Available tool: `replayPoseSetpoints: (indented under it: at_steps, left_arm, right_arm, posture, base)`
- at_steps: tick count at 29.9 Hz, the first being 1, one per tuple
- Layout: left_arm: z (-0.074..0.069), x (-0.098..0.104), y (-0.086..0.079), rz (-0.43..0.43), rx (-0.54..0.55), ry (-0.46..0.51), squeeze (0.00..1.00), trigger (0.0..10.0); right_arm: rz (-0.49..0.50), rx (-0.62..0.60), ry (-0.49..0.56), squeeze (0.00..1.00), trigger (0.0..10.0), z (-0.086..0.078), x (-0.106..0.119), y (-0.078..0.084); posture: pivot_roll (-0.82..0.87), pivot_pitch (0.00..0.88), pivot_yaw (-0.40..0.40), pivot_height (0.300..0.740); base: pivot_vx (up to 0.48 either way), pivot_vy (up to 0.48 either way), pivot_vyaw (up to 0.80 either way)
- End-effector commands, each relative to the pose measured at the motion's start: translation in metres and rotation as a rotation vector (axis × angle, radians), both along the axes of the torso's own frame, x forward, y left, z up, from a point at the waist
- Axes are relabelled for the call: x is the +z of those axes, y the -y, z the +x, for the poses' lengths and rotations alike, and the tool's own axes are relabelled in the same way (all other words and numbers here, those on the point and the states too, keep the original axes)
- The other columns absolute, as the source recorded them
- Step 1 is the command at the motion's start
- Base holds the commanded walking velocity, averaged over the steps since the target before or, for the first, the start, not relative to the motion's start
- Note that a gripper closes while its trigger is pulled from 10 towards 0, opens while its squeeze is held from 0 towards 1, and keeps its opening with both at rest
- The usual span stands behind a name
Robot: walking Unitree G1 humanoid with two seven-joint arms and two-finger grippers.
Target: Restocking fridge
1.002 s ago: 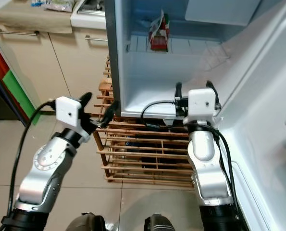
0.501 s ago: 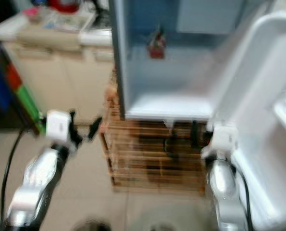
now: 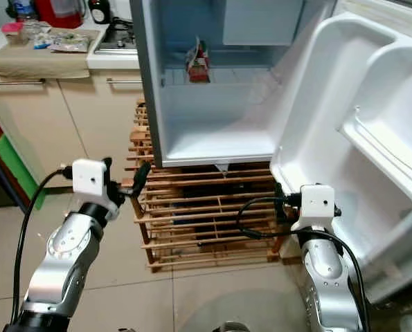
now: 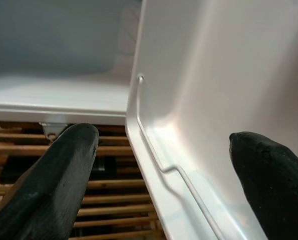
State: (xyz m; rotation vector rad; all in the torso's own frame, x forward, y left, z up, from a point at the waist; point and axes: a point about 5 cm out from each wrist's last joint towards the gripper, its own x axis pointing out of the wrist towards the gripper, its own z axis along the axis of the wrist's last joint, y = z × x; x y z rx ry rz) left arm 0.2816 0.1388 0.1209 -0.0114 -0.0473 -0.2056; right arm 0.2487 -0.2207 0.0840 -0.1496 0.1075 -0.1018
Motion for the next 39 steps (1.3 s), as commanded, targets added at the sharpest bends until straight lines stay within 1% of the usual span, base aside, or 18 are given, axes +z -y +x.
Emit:
replayPoseSetpoints:
  at_steps: [1,9,13,17,20,21,23,24,25,27,28,29,31,33,34,35,37,39]
  left_arm:
    - [0.000,-0.007,-0.003,-0.015,0.022,-0.031,0.00,10.0]
    - [0.006,-0.002,0.003,-0.028,0.022,-0.013,0.00,10.0]
    - [0.011,-0.002,0.003,-0.026,0.010,-0.013,0.00,10.0]
    - [0.016,-0.006,0.004,-0.021,0.000,-0.037,0.00,10.0]
    - [0.025,-0.017,0.005,0.025,-0.011,-0.096,0.00,10.0]
    - [0.025,-0.017,0.005,0.025,-0.011,-0.096,0.00,10.0]
    - [0.030,-0.027,0.007,0.059,-0.016,-0.142,0.00,10.0]
    - [0.034,-0.036,0.006,0.084,-0.014,-0.199,0.00,10.0]
    - [0.034,-0.036,0.006,0.084,-0.014,-0.199,0.00,10.0]
    - [0.040,-0.048,0.005,0.097,-0.002,-0.275,0.00,10.0]
    - [0.040,-0.048,0.005,0.097,-0.002,-0.275,0.00,10.0]
    - [0.042,-0.051,0.006,0.098,-0.002,-0.292,0.00,10.0]
    - [0.042,-0.053,0.009,0.089,-0.014,-0.299,0.00,10.0]
    - [0.042,-0.053,0.009,0.089,-0.014,-0.299,0.00,10.0]
    - [0.040,-0.056,0.009,0.085,-0.018,-0.308,0.00,10.0]
    - [0.040,-0.056,0.009,0.085,-0.018,-0.308,0.00,10.0]
    - [0.035,-0.062,0.013,0.077,-0.035,-0.325,0.00,10.0]
    - [0.034,-0.064,0.014,0.075,-0.039,-0.329,0.00,10.0]
  right_arm:
    - [-0.024,-0.006,-0.004,0.00,10.0,0.003,0.000,0.001]
    - [-0.057,0.044,-0.006,0.00,10.0,0.003,-0.002,-0.005]
    - [-0.045,0.088,-0.026,0.00,10.0,-0.006,-0.007,-0.007]
    - [-0.039,0.121,-0.119,0.00,10.0,-0.025,-0.026,-0.001]
    - [0.010,0.018,-0.331,0.00,10.0,-0.041,-0.055,0.022]
    - [0.010,0.018,-0.331,0.00,10.0,-0.041,-0.055,0.022]
    - [0.015,-0.080,-0.463,0.00,10.0,-0.053,-0.072,0.039]
    - [0.012,-0.226,-0.553,0.00,10.0,-0.065,-0.084,0.062]
    - [0.012,-0.226,-0.553,0.00,10.0,-0.065,-0.084,0.062]
    - [-0.005,-0.489,-0.701,0.00,10.0,-0.095,-0.098,0.102]
    - [-0.005,-0.489,-0.701,0.00,10.0,-0.095,-0.098,0.102]
    - [-0.018,-0.608,-0.757,0.00,10.0,-0.109,-0.101,0.124]
    - [-0.033,-0.737,-0.796,0.00,10.0,-0.122,-0.098,0.150]
    - [-0.033,-0.737,-0.796,0.00,10.0,-0.122,-0.098,0.150]
    - [-0.027,-0.791,-0.798,0.00,10.0,-0.125,-0.094,0.162]
    - [-0.027,-0.791,-0.798,0.00,10.0,-0.125,-0.094,0.162]
    - [-0.023,-0.875,-0.808,0.00,10.0,-0.132,-0.086,0.183]
    - [-0.022,-0.903,-0.807,0.00,10.0,-0.134,-0.082,0.190]
  posture:
    - [-0.14,0.000,-0.010,0.732]
    - [-0.15,0.000,-0.001,0.732]
    - [-0.16,0.000,0.005,0.732]
    - [-0.18,0.000,0.010,0.732]
    - [-0.19,0.000,0.010,0.732]
    - [-0.19,0.000,0.010,0.732]
    - [-0.20,0.000,0.010,0.732]
    - [-0.22,0.000,0.009,0.732]
    - [-0.22,0.000,0.009,0.732]
    - [-0.23,0.000,0.009,0.732]
    - [-0.23,0.000,0.009,0.732]
    - [-0.23,0.000,0.008,0.732]
    - [-0.24,0.000,0.010,0.732]
    - [-0.24,0.000,0.010,0.732]
    - [-0.25,0.000,0.012,0.732]
    - [-0.25,0.000,0.012,0.732]
    - [-0.25,0.000,0.013,0.732]
    - [-0.25,0.000,0.014,0.732]
  base:
    - [-0.315,-0.255,0.00]
    - [-0.225,-0.129,0.00]
    - [0.000,0.000,0.00]
    - [0.000,0.000,0.00]
    - [0.000,0.000,0.00]
    - [0.000,0.000,0.00]
    - [0.000,0.000,0.00]
    - [0.000,0.000,0.00]
    - [0.000,0.000,0.00]
    - [0.000,0.000,0.00]
    - [0.000,0.000,0.00]
    - [0.000,0.000,0.00]
    - [0.000,0.000,0.00]
    - [0.000,0.000,0.00]
    - [0.000,0.000,0.00]
    - [0.000,0.000,0.00]
    - [0.000,0.000,0.00]
    - [0.000,0.000,0.00]
